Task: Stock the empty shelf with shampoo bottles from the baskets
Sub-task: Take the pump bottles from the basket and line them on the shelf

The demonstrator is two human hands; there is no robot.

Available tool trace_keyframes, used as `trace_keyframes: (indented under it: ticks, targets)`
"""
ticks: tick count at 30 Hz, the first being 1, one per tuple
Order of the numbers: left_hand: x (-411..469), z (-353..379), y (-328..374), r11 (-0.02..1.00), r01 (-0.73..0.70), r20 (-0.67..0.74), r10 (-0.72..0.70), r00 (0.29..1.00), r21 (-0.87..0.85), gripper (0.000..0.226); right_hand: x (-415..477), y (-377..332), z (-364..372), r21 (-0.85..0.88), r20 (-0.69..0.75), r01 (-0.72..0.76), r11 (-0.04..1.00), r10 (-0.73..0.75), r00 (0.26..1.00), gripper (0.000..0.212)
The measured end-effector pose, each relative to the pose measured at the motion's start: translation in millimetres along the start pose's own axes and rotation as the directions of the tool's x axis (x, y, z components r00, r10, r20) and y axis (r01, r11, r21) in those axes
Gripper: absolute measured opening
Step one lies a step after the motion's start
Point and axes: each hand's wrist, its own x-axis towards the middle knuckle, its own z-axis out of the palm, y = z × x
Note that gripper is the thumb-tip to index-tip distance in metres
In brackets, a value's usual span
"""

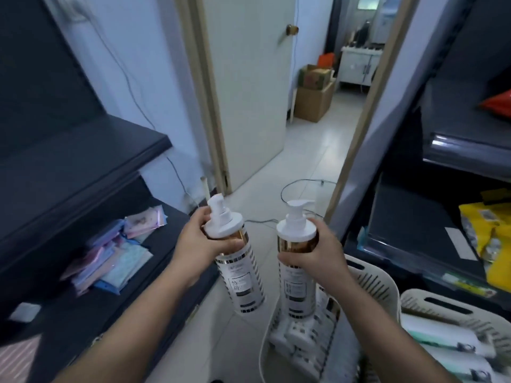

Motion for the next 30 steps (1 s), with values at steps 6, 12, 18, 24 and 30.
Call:
trace_keyframes:
  ticks: [6,12,18,24,30]
  targets:
    - [-7,-76,43,0.995,-0.068,-0.18,0.08,0.98,0.072,0.083,18,-77,49,0.036,0.11,0.188,0.981,-0.191,0.975,0.077]
    - [-5,-149,87,0.974,-0.179,-0.268,0.212,0.94,0.141,0.076,31,-151,96,0.092,0.228,0.307,0.947,-0.32,0.92,0.068]
    - [5,-218,128,0.952,-0.258,-0.313,0.298,0.902,0.164,0.076,49,-215,144,0.143,0.283,0.369,0.919,-0.395,0.874,0.071]
    - [22,-279,157,0.925,-0.325,-0.321,0.374,0.87,0.196,0.072,68,-270,188,0.193,0.284,0.422,0.886,-0.462,0.84,0.07]
    - [51,-331,163,0.919,-0.338,-0.378,0.393,0.838,0.205,0.079,89,-317,232,0.269,0.278,0.437,0.858,-0.503,0.818,0.071]
